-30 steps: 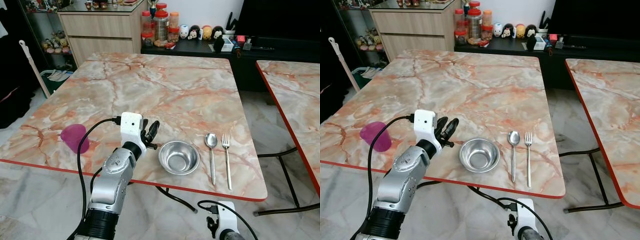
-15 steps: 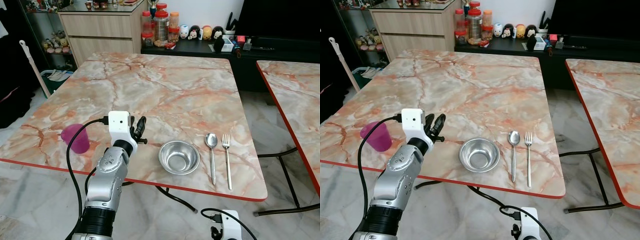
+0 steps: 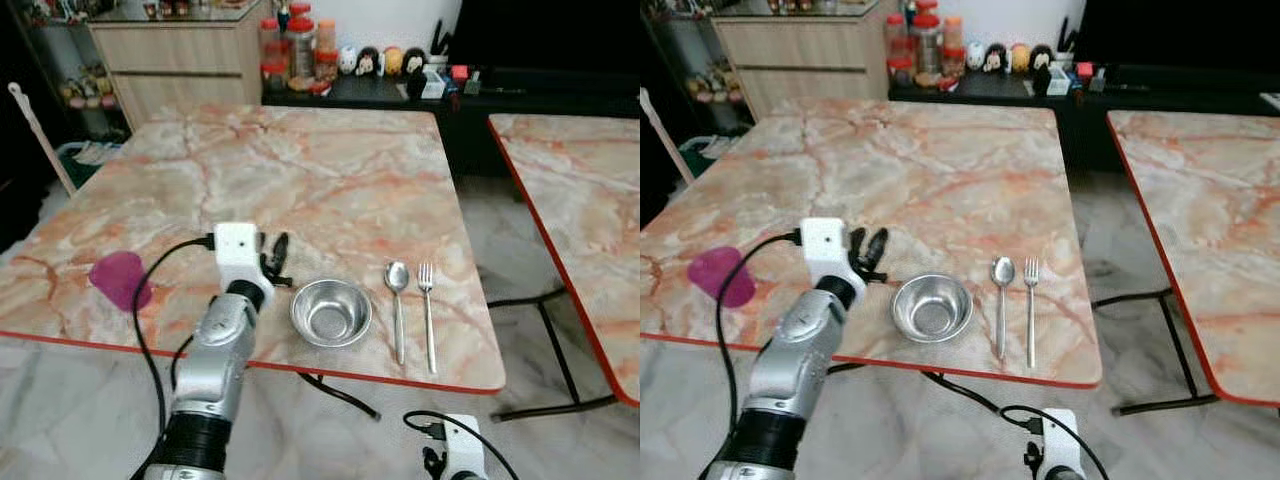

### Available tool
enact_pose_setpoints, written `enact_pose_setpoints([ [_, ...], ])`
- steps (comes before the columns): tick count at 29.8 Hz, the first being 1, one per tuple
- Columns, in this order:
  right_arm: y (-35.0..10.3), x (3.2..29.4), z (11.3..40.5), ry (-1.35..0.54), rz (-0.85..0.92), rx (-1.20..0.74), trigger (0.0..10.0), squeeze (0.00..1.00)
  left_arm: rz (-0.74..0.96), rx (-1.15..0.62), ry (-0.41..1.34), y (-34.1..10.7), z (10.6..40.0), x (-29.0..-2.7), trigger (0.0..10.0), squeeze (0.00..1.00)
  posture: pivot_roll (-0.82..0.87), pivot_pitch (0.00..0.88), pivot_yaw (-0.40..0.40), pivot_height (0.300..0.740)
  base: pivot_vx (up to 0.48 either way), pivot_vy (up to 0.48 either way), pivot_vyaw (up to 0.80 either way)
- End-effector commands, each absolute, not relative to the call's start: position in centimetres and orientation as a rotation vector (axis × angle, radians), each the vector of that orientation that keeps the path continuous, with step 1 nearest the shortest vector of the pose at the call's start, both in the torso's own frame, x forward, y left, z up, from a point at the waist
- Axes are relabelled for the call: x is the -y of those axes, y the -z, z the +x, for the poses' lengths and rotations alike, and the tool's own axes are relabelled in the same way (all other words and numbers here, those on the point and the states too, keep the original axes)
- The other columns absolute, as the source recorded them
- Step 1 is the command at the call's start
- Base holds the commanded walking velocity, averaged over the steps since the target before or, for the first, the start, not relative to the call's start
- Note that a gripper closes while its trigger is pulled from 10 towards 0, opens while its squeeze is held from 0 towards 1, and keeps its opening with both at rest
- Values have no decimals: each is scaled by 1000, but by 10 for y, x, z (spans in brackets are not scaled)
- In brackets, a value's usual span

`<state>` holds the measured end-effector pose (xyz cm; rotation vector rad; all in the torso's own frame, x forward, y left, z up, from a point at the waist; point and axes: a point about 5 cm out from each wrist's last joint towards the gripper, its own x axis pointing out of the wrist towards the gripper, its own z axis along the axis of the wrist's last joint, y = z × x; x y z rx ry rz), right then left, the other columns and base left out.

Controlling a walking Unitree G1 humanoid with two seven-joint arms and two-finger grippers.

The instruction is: Setting the table

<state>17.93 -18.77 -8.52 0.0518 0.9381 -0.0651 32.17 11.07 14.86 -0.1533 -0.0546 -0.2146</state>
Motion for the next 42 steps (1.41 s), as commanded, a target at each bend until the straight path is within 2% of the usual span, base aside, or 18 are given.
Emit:
enact_pose_setpoints([
  [1, 84, 185, 183, 60, 59, -928, 10000, 0, -147, 56, 195, -150, 324, -116, 10000, 0, 63, 0, -19, 732, 0, -330, 0],
  [16, 84, 184, 182, 42, 60, -939, 10000, 0, -143, 43, 178, -146, 322, -126, 10000, 0, 67, 0, -18, 732, 0, 0, 0],
  [25, 85, 183, 181, 35, 63, -943, 10000, 0, -122, 14, 129, -148, 324, -146, 10000, 0, 68, 0, -15, 732, 0, 0, 0],
  [36, 85, 183, 182, 35, 66, -944, 10000, 0, -138, 9, 75, -147, 324, -156, 10000, 0, 63, 0, -22, 732, 0, 0, 0],
  [42, 85, 185, 182, 38, 64, -946, 10000, 0, -137, 10, 57, -147, 325, -161, 10000, 0, 63, 0, -28, 732, 299, 0, 0],
])
